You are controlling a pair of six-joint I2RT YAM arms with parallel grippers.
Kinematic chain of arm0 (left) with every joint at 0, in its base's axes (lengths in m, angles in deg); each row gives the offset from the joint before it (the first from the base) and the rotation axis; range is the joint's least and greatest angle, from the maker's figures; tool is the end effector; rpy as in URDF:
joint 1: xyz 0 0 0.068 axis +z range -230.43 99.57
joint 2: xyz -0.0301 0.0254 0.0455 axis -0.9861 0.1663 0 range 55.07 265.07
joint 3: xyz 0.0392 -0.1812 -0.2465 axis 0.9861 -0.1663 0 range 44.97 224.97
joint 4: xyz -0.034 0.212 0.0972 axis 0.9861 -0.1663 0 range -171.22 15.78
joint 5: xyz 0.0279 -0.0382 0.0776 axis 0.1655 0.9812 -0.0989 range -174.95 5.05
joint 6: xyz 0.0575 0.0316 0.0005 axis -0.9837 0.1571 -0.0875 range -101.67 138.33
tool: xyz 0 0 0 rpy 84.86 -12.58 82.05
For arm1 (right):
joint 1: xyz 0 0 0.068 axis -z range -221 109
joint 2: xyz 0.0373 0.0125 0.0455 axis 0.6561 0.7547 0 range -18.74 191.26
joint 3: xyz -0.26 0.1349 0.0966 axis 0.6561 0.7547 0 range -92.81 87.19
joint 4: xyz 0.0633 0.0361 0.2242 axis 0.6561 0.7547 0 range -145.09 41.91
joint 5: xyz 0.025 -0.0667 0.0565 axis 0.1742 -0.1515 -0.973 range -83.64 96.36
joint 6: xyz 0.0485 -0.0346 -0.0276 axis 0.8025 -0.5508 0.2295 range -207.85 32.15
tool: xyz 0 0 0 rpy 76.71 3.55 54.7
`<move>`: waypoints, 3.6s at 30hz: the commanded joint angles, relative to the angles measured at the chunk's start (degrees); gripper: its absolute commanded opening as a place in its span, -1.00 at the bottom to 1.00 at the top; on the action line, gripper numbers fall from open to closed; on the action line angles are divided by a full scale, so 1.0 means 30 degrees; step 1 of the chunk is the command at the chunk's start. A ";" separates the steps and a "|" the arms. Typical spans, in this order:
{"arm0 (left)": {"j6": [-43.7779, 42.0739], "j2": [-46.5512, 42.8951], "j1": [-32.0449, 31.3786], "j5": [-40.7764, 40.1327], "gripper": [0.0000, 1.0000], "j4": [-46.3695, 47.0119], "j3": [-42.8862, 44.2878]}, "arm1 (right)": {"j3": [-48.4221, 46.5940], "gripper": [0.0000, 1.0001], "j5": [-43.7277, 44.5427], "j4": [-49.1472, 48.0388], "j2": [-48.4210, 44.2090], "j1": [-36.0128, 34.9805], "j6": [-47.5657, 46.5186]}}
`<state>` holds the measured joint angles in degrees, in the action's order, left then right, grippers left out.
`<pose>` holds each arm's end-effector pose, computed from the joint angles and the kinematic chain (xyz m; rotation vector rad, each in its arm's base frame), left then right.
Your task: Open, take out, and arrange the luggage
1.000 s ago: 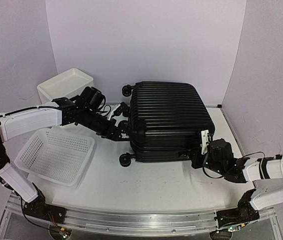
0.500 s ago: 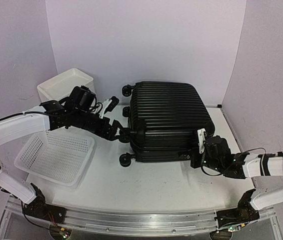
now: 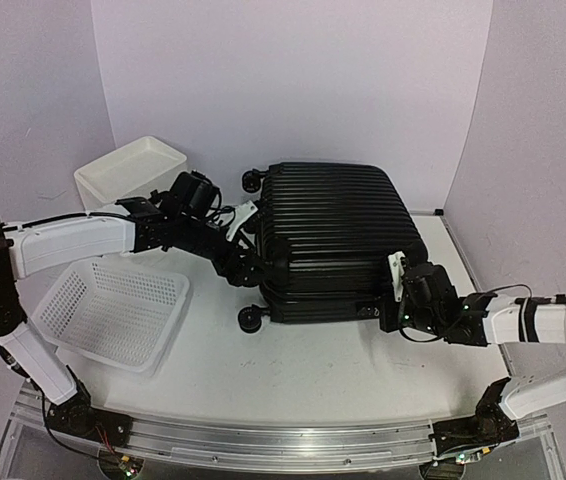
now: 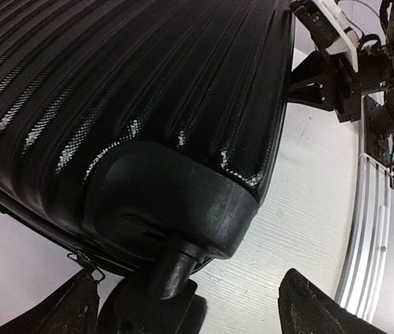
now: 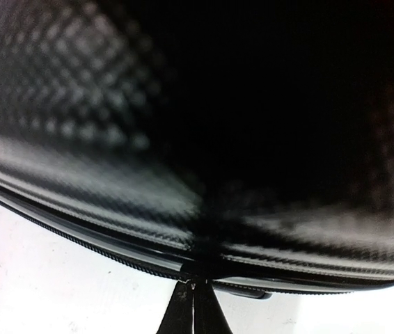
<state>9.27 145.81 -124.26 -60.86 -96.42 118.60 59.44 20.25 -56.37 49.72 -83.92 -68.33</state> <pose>0.2328 -0.2527 0.3309 1.2308 1.9532 -0.7931 0.1617 0.1334 0.2180 -0.3294 2.2302 0.3166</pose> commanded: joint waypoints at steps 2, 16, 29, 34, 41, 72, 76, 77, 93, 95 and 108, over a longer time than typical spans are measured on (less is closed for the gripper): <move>-0.0809 0.0925 -0.0059 -0.0305 0.70 0.1042 0.0895 | -0.1194 -1.00 -0.0035 0.0396 0.0087 -0.0079 -0.0005; 0.0496 0.1126 -0.0037 -0.5439 -0.33 0.0085 0.0211 | -0.0273 -1.00 0.1295 0.1533 -0.1285 -0.0053 -0.3659; 0.0214 0.1099 -0.0063 -0.0572 -0.04 -0.0773 -0.0248 | -0.1135 -1.00 -0.1712 0.3503 -0.1054 0.2198 -0.4508; 0.0073 0.1029 -0.0068 0.0733 0.58 -0.0848 -0.0395 | -0.1453 -1.00 -0.3181 0.3383 -0.0413 0.2206 -0.4605; -0.0162 0.2080 -0.0059 -0.0577 0.73 -0.1199 0.0291 | -0.1707 -1.00 -0.4202 0.3034 -0.0084 0.2206 -0.4371; 0.3326 0.0156 0.1633 -0.5447 -0.79 -0.1500 -0.1287 | -0.0505 -1.00 -0.0123 0.5934 -0.3498 0.5074 -0.5271; 0.3128 -0.0219 0.1618 -0.5487 -0.81 -0.1515 -0.1637 | -0.0865 -1.00 -0.0812 0.5573 -0.2881 0.6703 -0.5982; 0.3070 -0.0269 0.1631 -0.5422 -0.81 -0.1523 -0.1706 | -0.1072 -1.00 -0.1384 0.5358 -0.2579 0.7342 -0.6184; 0.2450 -0.0345 0.1604 -0.4190 -0.87 -0.1537 -0.2042 | -0.5307 -1.00 -1.3123 0.0797 0.5070 1.5314 -1.0689; 0.2412 -0.0176 0.1604 -0.4054 -0.87 -0.1537 -0.1991 | -0.6004 -1.00 -1.4635 -0.0773 0.6352 1.5978 -1.0861; 0.3312 -0.0268 0.1486 -0.1563 0.16 -0.1639 -0.1629 | -1.4953 -1.00 -2.2625 -0.1563 1.5611 1.6507 -1.2751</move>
<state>16.96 148.46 -121.99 -66.91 -96.27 113.40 19.97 -47.28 -54.41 93.94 -37.73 -106.90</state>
